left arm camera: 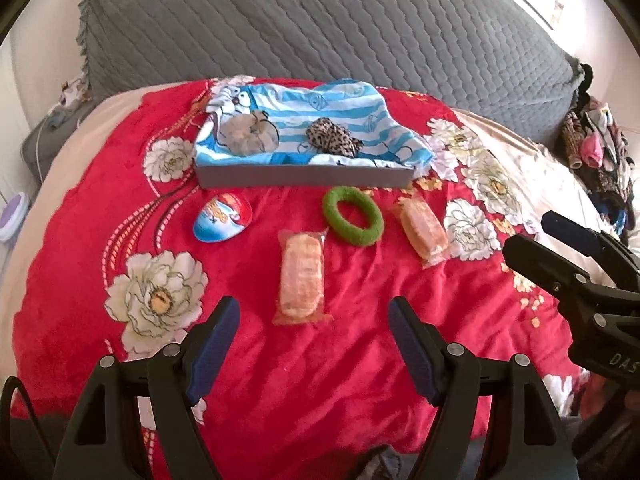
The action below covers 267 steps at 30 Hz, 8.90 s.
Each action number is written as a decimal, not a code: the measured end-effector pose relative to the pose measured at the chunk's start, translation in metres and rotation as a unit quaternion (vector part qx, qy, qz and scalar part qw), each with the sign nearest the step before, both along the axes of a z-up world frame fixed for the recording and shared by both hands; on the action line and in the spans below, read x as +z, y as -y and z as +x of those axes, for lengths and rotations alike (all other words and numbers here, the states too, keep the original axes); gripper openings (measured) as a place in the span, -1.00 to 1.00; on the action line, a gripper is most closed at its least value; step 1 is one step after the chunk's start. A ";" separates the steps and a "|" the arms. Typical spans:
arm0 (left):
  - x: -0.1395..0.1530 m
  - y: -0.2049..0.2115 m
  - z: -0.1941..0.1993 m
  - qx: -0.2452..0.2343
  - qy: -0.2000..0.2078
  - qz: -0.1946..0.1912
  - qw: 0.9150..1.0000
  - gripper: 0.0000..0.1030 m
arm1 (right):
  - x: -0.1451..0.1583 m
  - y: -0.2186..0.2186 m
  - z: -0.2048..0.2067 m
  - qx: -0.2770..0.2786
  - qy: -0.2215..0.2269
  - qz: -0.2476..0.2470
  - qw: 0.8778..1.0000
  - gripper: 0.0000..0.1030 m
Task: Organize objects
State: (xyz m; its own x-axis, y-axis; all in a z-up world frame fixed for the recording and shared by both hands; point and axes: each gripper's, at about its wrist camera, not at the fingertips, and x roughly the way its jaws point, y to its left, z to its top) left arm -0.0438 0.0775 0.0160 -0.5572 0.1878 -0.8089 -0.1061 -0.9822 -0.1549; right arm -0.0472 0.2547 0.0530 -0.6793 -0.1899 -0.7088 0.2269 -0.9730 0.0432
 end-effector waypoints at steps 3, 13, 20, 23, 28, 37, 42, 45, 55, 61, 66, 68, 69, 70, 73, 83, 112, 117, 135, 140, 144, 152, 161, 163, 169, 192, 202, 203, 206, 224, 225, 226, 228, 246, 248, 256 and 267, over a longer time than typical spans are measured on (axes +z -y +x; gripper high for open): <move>-0.004 0.000 0.001 -0.001 0.012 0.014 1.000 0.58 | -0.001 -0.001 0.000 -0.003 0.003 0.001 1.000 0.60; -0.009 -0.008 0.004 -0.013 0.014 -0.008 1.000 0.60 | -0.005 -0.003 0.002 -0.004 0.008 0.005 1.000 0.60; -0.012 -0.010 0.004 -0.018 0.015 -0.018 1.000 0.61 | -0.009 -0.004 0.001 -0.004 0.012 0.006 1.000 0.60; -0.016 -0.012 0.003 -0.019 0.018 -0.022 0.999 0.61 | -0.011 -0.004 0.000 -0.004 0.014 0.010 1.000 0.60; -0.024 -0.012 -0.002 -0.016 0.026 -0.022 0.999 0.61 | -0.015 -0.005 -0.003 -0.007 0.021 0.011 1.000 0.60; -0.044 -0.015 -0.013 -0.017 0.043 -0.032 0.998 0.61 | -0.031 -0.007 -0.011 -0.012 0.041 0.020 0.999 0.61; -0.052 -0.018 -0.018 -0.025 0.047 -0.038 0.998 0.61 | -0.041 -0.010 -0.017 -0.017 0.053 0.024 0.998 0.60; -0.056 -0.015 -0.023 -0.019 0.051 -0.027 0.998 0.61 | -0.050 -0.012 -0.023 -0.021 0.065 0.029 0.997 0.60; -0.068 -0.012 -0.042 -0.012 0.057 -0.032 0.998 0.61 | -0.066 -0.017 -0.039 -0.030 0.085 0.030 0.995 0.61; -0.074 -0.011 -0.050 -0.006 0.060 -0.029 0.998 0.61 | -0.080 -0.019 -0.049 -0.034 0.104 0.035 0.993 0.61; -0.076 -0.010 -0.055 -0.001 0.057 -0.033 0.998 0.61 | -0.085 -0.020 -0.054 -0.034 0.111 0.034 0.993 0.61; -0.078 -0.009 -0.057 0.000 0.058 -0.031 0.998 0.61 | -0.086 -0.021 -0.055 -0.033 0.110 0.033 0.993 0.61; -0.079 -0.009 -0.058 0.001 0.059 -0.031 0.998 0.61 | -0.086 -0.021 -0.056 -0.034 0.111 0.034 0.993 0.61; -0.079 -0.008 -0.059 0.002 0.059 -0.031 0.998 0.61 | -0.087 -0.021 -0.057 -0.034 0.111 0.034 0.993 0.61; -0.083 -0.007 -0.062 0.004 0.062 -0.030 0.998 0.61 | -0.088 -0.021 -0.060 -0.033 0.113 0.035 0.992 0.61; -0.091 -0.006 -0.070 0.009 0.070 -0.028 0.997 0.61 | -0.093 -0.020 -0.072 -0.033 0.110 0.036 0.993 0.61; -0.108 -0.006 -0.095 0.028 0.067 -0.029 0.997 0.61 | -0.116 -0.021 -0.102 -0.041 0.119 0.041 0.991 0.61; -0.112 -0.007 -0.099 0.033 0.066 -0.031 0.997 0.61 | -0.121 -0.020 -0.106 -0.041 0.121 0.045 0.991 0.61; -0.122 -0.009 -0.106 0.031 0.062 -0.054 0.996 0.66 | -0.130 -0.022 -0.116 -0.044 0.119 0.041 0.991 0.56; -0.125 -0.008 -0.107 0.031 0.064 -0.055 0.996 0.73 | -0.132 -0.022 -0.118 -0.048 0.117 0.045 0.991 0.47; -0.125 -0.008 -0.107 0.031 0.064 -0.054 0.996 0.74 | -0.132 -0.022 -0.119 -0.048 0.117 0.046 0.991 0.33; -0.127 -0.006 -0.106 0.033 0.062 -0.049 0.996 0.74 | -0.135 -0.021 -0.120 -0.048 0.116 0.049 0.991 0.14; -0.125 -0.004 -0.104 0.032 0.058 -0.037 0.997 0.70 | -0.135 -0.025 -0.121 -0.054 0.120 0.035 0.991 -0.07; -0.124 -0.004 -0.104 0.031 0.057 -0.033 0.997 0.60 | -0.135 -0.027 -0.122 -0.055 0.124 0.030 0.990 -0.09; -0.120 -0.007 -0.103 0.018 0.053 -0.027 0.998 0.23 | -0.135 -0.026 -0.122 -0.053 0.126 0.033 0.990 -0.11; -0.105 -0.007 -0.092 0.006 0.042 -0.016 0.999 -0.24 | -0.129 -0.027 -0.115 -0.034 0.141 0.031 0.989 -0.24; -0.097 -0.004 -0.085 0.010 0.034 -0.019 0.999 -0.24 | -0.122 -0.024 -0.109 -0.008 0.140 0.046 0.989 -0.25; -0.096 -0.004 -0.084 0.010 0.033 -0.021 0.999 -0.24 | -0.123 -0.025 -0.107 -0.003 0.146 0.040 0.988 -0.25; -0.093 -0.004 -0.082 0.009 0.031 -0.021 0.999 -0.24 | -0.122 -0.022 -0.101 0.011 0.150 0.048 0.987 -0.25; -0.060 0.006 -0.064 0.022 0.005 -0.029 0.999 -0.24 | -0.081 0.012 -0.077 0.081 0.108 0.026 0.990 -0.25; -0.058 0.006 -0.063 0.024 0.005 -0.028 0.999 -0.24 | -0.080 0.013 -0.076 0.082 0.107 0.026 0.991 -0.25; -0.057 0.007 -0.062 0.024 0.004 -0.028 0.999 -0.24 | -0.078 0.013 -0.075 0.084 0.104 0.025 0.991 -0.25; -0.052 0.008 -0.060 0.025 -0.001 -0.031 0.999 -0.24 | -0.076 0.015 -0.074 0.087 0.101 0.026 0.991 -0.25; 0.003 0.021 -0.040 0.051 -0.055 -0.038 0.996 -0.24 | -0.031 0.037 -0.052 0.121 0.046 -0.004 0.992 -0.25; 0.008 0.022 -0.038 0.053 -0.059 -0.039 0.996 -0.24 | -0.024 0.039 -0.049 0.122 0.036 -0.006 0.992 -0.25; 0.026 0.021 -0.029 0.062 -0.078 -0.042 0.994 -0.24 | -0.002 0.045 -0.039 0.128 0.008 -0.014 0.992 -0.25; 0.045 0.017 -0.027 0.064 -0.097 -0.041 0.992 -0.24 | 0.018 0.041 -0.036 0.114 -0.025 -0.026 0.993 -0.25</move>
